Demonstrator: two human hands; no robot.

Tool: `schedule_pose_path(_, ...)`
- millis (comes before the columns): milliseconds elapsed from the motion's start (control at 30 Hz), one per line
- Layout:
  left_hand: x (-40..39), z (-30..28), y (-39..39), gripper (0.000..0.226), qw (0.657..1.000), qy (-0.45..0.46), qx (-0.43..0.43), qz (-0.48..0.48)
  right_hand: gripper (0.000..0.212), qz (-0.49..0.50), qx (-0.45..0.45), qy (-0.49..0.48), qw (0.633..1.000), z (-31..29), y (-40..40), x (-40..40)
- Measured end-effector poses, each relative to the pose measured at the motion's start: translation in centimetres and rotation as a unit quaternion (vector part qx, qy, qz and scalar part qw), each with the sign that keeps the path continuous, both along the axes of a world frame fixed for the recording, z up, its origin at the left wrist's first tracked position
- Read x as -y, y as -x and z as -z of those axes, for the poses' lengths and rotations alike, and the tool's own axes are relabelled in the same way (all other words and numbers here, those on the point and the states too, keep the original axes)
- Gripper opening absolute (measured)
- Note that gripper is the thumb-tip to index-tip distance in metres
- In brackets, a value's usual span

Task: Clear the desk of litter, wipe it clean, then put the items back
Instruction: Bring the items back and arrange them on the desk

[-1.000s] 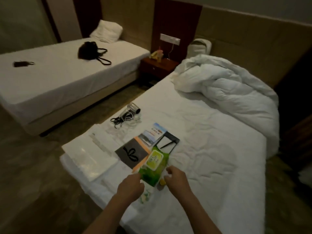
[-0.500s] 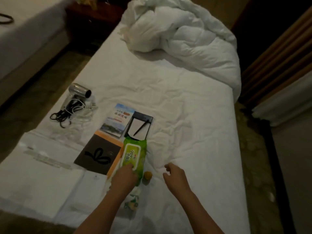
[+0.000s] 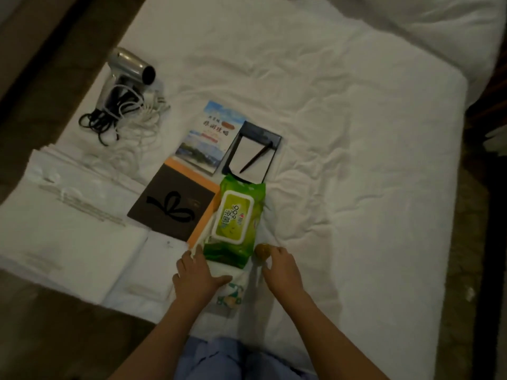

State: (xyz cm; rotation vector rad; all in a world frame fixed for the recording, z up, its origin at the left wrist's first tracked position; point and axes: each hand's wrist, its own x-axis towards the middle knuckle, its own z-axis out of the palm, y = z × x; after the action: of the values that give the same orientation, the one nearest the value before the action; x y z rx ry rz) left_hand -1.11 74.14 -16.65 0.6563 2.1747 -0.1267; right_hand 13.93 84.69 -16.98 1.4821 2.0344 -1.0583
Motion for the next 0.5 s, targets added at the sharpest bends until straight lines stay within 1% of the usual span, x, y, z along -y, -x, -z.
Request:
schedule_pose_path(33,0.7,0.7,-0.1,0.111,1.000,0.012,0.010,-0.009,0.045,-0.018,0.002,-0.001,1.000,0.8,0.0,0.2)
schedule_pose_path(100,1.7,2.0,-0.3,0.115,0.999,0.016,0.030,-0.022,0.057,-0.046,0.015,0.005,0.999,2.4,0.2,0.3)
schedule_pose_path(167,2.0,2.9,-0.3,0.113,1.000,0.011,0.013,0.001,0.061,-0.057,0.019,0.011,0.998,4.1,0.5,0.2)
schedule_pose_path(233,2.2,3.6,-0.2,0.112,0.998,0.021,-0.020,0.055,0.050,-0.060,0.000,0.006,0.998,5.5,0.7,0.2)
schedule_pose_path(333,2.7,4.7,0.0,0.114,0.989,0.055,-0.049,0.125,0.021,-0.055,-0.021,-0.013,0.998,6.6,1.0,0.0)
schedule_pose_path(400,3.1,5.3,0.2,0.112,0.985,0.073,-0.053,0.150,0.016,-0.061,-0.022,-0.018,0.998,6.8,1.2,-0.1)
schedule_pose_path(500,3.2,5.6,0.5,0.093,0.978,0.081,-0.061,0.180,0.015,-0.078,-0.024,-0.020,0.996,6.7,0.9,0.2)
